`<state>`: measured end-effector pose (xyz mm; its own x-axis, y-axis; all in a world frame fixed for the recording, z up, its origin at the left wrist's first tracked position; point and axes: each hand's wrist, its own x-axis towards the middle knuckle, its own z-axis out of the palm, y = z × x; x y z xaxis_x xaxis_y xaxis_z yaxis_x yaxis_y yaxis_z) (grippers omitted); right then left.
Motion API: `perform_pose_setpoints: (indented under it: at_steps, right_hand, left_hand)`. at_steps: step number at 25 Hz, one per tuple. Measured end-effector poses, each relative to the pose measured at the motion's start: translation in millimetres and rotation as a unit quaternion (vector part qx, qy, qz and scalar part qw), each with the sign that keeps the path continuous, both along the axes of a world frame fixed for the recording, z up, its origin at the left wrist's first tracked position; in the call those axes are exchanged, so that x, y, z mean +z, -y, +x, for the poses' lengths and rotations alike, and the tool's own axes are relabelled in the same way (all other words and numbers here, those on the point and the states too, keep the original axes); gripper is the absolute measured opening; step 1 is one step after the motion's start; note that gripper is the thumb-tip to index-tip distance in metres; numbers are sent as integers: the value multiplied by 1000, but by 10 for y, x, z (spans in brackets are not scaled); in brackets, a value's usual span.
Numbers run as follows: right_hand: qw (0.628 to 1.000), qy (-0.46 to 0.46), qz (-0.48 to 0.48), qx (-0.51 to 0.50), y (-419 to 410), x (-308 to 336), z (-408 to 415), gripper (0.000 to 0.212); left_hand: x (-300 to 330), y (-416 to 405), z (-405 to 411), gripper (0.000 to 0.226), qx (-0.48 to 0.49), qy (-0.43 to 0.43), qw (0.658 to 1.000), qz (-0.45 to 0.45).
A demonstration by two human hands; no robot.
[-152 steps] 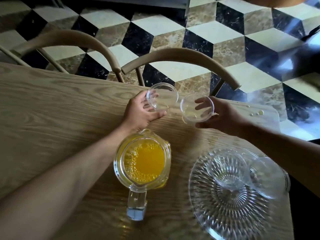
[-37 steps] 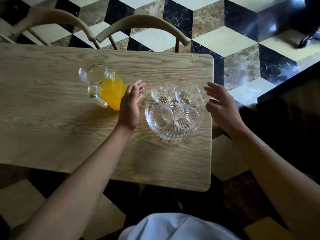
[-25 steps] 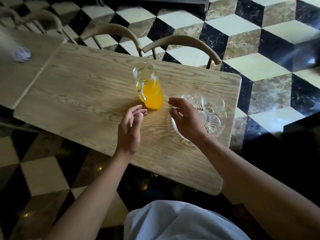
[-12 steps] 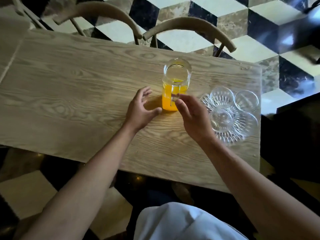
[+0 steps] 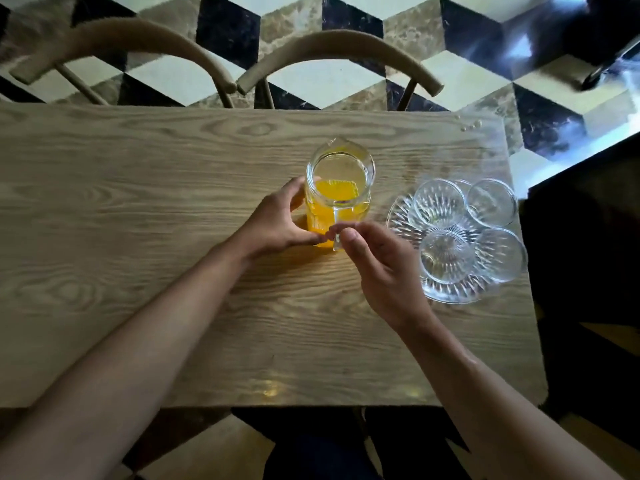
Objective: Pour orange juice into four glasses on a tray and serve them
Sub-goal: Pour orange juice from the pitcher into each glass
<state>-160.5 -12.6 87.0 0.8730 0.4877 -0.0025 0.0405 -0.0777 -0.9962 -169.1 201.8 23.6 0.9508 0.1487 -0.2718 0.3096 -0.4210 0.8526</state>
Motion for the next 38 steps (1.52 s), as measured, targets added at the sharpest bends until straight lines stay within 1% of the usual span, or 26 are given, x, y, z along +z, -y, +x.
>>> perform_pose_setpoints:
  at_steps: [3,6,8,10,14,17,22,25,28,31,34,36,38]
  right_hand:
    - [999,-28,36,7,-7,-43,-7,20]
    - [995,-66,70,-10,-10,-14,-15,21]
    - [993,-82,83,-12,6,27,-27,22]
    - [991,-91,101,-5,36,72,-43,23]
    - [987,-95,125,17,182,270,-130,20]
    - [988,-87,123,29,385,473,-221,21]
    - [987,-82,126,53,967,846,-375,23]
    - [988,-74,122,67,1425,1002,-446,23]
    - [988,-79,112,67,1827,1029,-473,24]
    - [991,-69,92,69,2210,1045,-430,27]
    - [992,-93,77,38,2528,1019,-337,27]
    - [991,-113,68,5,2690,970,-252,25]
    - [992,-111,53,-20,2802,913,-138,29]
  left_hand:
    - [16,-6,12,91,6,-13,1000,16]
    - [62,42,-1,101,18,6,999,43]
    - [75,101,-46,93,29,10,998,56]
    - [118,181,-125,84,52,9,997,55]
    - [319,373,-336,82,91,10,994,55]
    - [510,593,-504,78,107,17,992,56]
    - [813,1268,-859,81,148,20,988,46]
    - [951,1822,-1047,75,174,15,984,31]
    - [941,2383,-1154,71,205,10,979,-2]
    - [889,2948,-1165,73,231,-7,972,-42]
    - [788,3403,-1061,80,242,-24,967,-73]
    - [693,3637,-947,80,247,-33,963,-101]
    - [592,3815,-807,77,248,-43,960,-122]
